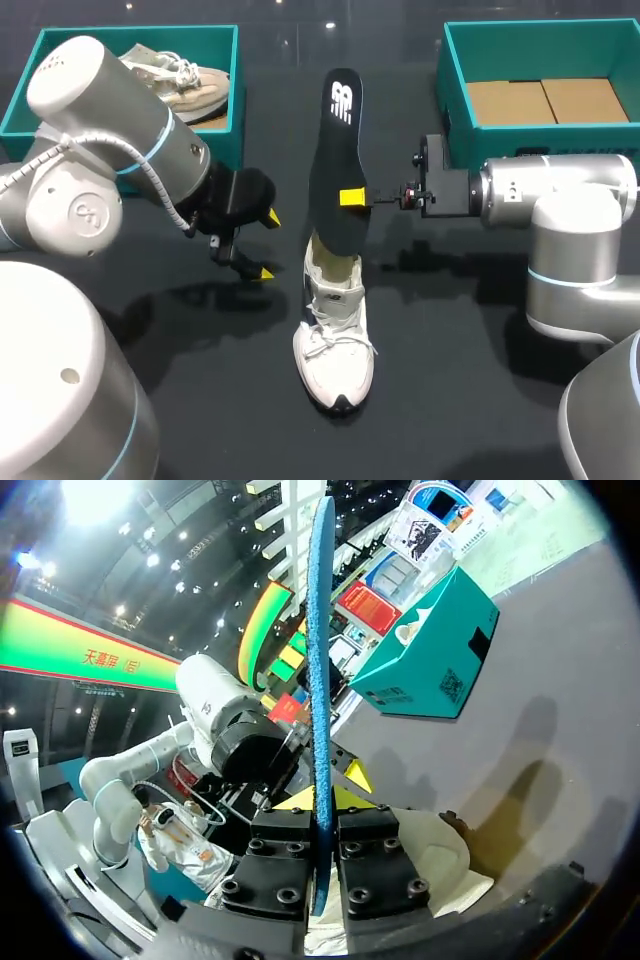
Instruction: Take the shoe out of the shoebox, open the shoe tongue, remove and reinsert the insole, then place the shoe into the shoebox
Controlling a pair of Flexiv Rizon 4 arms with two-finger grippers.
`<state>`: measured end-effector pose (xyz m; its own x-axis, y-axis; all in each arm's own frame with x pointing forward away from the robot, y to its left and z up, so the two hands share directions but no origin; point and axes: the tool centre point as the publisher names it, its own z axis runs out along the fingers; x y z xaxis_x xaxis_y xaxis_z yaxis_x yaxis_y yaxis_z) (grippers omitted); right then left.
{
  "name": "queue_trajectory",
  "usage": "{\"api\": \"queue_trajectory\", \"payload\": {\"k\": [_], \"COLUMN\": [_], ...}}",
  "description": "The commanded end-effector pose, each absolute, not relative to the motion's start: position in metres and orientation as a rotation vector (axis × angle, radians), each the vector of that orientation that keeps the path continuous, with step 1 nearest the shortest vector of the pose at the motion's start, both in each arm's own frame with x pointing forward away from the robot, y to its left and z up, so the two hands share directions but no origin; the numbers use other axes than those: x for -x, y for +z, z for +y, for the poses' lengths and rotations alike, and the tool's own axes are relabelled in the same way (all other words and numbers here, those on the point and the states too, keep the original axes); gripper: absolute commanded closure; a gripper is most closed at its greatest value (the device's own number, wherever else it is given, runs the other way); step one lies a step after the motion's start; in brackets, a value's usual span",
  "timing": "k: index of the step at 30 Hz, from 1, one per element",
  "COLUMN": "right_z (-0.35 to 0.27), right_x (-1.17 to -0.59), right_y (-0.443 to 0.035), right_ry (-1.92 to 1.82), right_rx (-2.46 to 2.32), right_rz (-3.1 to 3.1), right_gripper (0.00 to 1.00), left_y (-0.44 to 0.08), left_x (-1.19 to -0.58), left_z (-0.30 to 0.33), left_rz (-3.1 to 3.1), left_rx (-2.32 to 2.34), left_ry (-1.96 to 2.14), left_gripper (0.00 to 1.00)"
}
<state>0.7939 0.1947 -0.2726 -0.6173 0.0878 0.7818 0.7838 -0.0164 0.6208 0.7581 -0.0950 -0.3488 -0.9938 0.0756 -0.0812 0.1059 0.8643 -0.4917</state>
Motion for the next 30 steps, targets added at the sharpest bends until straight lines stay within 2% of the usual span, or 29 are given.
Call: {"api": "queue_trajectory", "payload": {"k": [1, 30], "right_z": [0.2, 0.205], "right_x": [-0.795, -0.795], "right_y": [-0.279, -0.285], "right_ry": [-1.7, -1.76], "right_rx": [0.899, 0.862], "right_rz": [-1.728, -1.774], "right_gripper": [1.0, 1.0], "left_y": [-0.355, -0.37], "left_x": [-0.76, -0.766], "left_z": [-0.103, -0.127], "left_rz": [2.983, 3.024], "left_rx": [-0.173, -0.167], "left_ry": [-0.794, -0.634], "left_gripper": [0.0, 0.0]}}
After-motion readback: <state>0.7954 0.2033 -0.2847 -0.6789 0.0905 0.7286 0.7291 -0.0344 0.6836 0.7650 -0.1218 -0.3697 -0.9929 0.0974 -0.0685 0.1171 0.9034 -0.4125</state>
